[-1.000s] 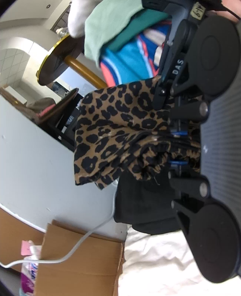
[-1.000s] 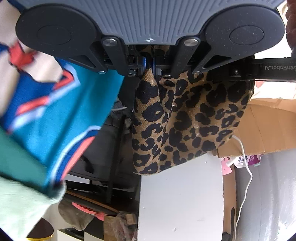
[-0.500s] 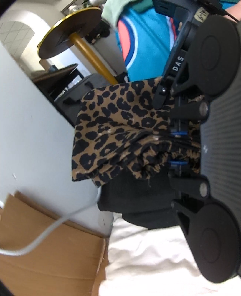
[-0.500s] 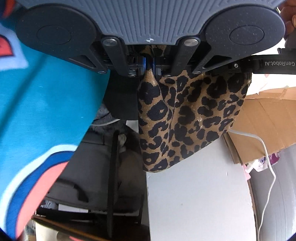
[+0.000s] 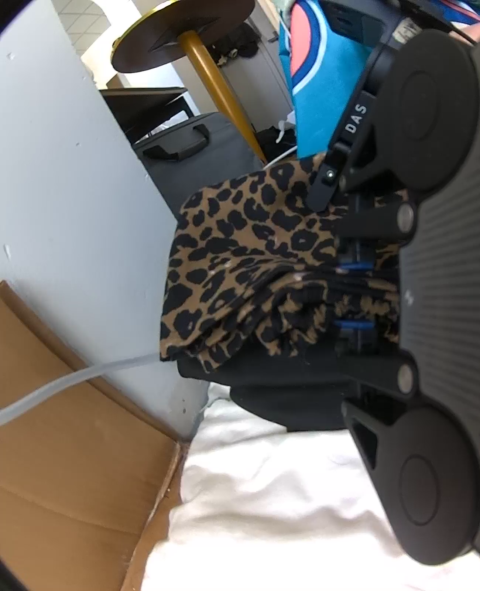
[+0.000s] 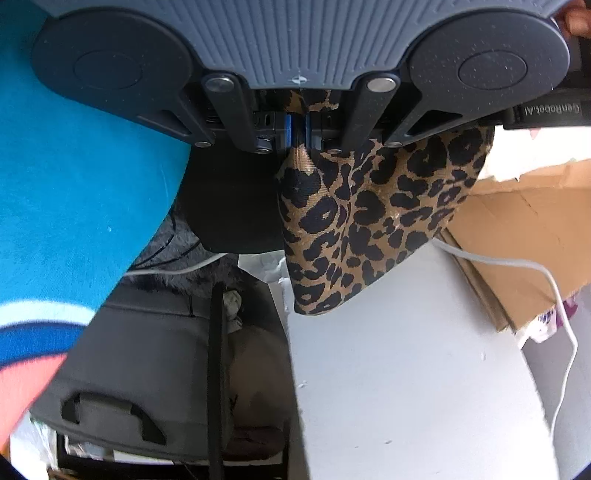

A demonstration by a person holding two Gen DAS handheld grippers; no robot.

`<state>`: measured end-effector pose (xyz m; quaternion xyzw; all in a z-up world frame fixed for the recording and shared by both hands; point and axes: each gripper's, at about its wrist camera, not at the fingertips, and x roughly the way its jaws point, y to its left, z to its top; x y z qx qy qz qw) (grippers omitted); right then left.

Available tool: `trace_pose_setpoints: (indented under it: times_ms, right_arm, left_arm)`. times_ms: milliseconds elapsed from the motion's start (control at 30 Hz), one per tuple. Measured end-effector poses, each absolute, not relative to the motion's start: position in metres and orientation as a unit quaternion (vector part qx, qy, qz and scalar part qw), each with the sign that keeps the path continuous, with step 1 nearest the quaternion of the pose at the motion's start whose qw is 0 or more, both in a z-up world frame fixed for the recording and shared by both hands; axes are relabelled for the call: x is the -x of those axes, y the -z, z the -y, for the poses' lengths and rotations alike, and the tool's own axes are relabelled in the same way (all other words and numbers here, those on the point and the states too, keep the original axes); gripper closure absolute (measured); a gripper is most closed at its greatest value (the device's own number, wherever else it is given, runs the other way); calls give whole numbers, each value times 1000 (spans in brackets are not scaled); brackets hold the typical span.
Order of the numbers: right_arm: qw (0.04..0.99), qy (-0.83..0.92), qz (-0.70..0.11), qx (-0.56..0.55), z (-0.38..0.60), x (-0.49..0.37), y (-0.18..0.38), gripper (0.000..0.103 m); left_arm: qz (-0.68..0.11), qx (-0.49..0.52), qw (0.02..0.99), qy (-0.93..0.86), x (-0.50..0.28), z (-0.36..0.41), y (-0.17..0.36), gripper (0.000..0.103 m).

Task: Fold clothes
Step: 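Lower the folded leopard-print trousers onto the blanket with both grippers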

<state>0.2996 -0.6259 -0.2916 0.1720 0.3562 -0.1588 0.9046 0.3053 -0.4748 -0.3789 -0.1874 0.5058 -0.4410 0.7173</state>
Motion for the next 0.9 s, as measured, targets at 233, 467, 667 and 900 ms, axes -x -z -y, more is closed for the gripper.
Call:
trace_pose_setpoints:
  times_ms: [233,467,667,900]
  right_arm:
    - [910,164,-352,-143,618,-304,291,81]
    - [936,170,-288,-111,604,-265,271,62]
    - [932,151,-313,-103,591,-262,293,62]
    - [923,155,-341,-94,588,-262,315,62]
  left_arm:
    - [-505,152,743,412,-303,472,376,51]
    - [-440,76,804,393,-301,454,337,52]
    - [-373,35,815,441,-292,465,306,85]
    - [-371,-7,794,481,-278,489,323,88]
